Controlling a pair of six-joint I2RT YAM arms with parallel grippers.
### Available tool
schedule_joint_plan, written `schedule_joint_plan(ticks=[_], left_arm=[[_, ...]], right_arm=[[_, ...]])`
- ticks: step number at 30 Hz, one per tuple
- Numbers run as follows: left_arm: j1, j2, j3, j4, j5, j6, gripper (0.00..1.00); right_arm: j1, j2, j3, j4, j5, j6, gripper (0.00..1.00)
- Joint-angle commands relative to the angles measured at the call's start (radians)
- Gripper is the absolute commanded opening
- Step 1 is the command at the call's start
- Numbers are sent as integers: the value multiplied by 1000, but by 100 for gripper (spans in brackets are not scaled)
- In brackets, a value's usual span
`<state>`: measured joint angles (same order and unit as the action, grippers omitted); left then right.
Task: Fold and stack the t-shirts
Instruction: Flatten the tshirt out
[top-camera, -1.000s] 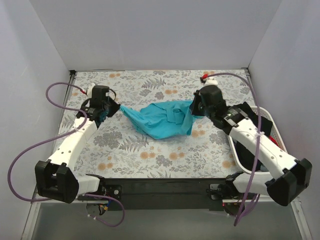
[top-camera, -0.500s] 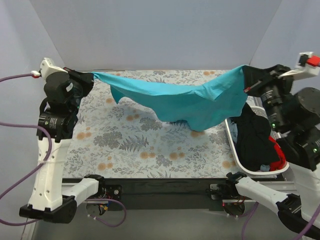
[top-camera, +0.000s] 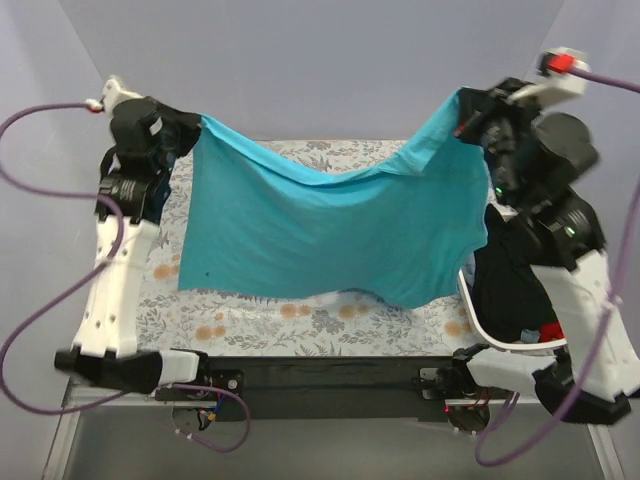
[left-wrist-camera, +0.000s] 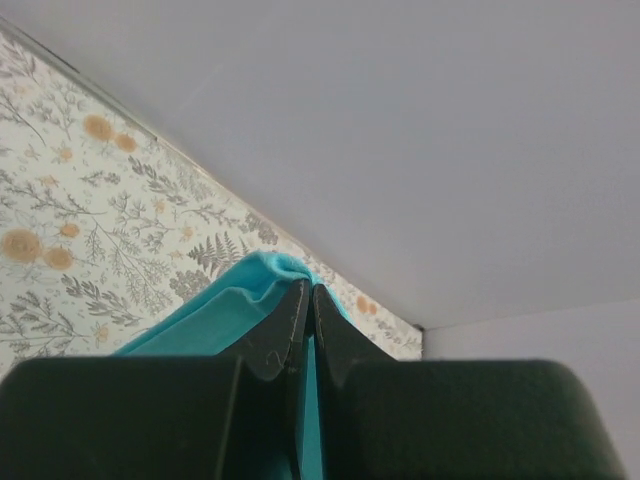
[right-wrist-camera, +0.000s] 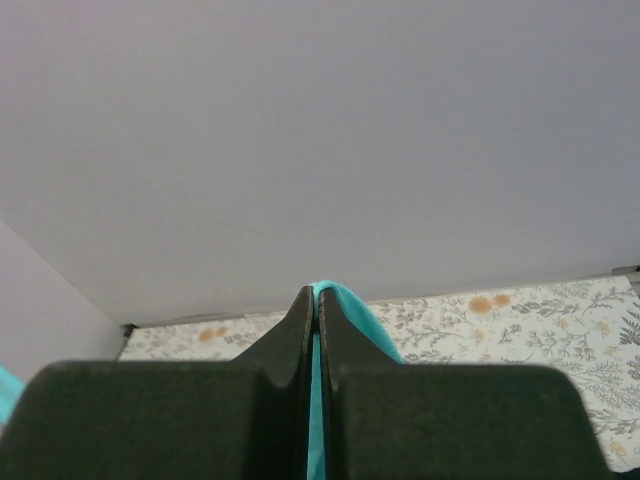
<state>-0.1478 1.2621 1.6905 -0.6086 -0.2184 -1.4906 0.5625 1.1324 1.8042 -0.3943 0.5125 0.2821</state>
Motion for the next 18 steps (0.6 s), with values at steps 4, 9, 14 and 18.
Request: schedule_joint_plan(ticks=[4,9,14,18], left_arm=[[89,344,132,168,217,13,0],[191,666,490,237,422,-20,0],[270,853,808,363,591,-126,0],[358,746,640,577,634,-210,0]], right_arm=[[-156,393,200,156,-257,15,1],[-265,764,611,172,-505,75,1],[-280,738,536,528,-608,57,1],[-286,646,515,597,-585,34,1]])
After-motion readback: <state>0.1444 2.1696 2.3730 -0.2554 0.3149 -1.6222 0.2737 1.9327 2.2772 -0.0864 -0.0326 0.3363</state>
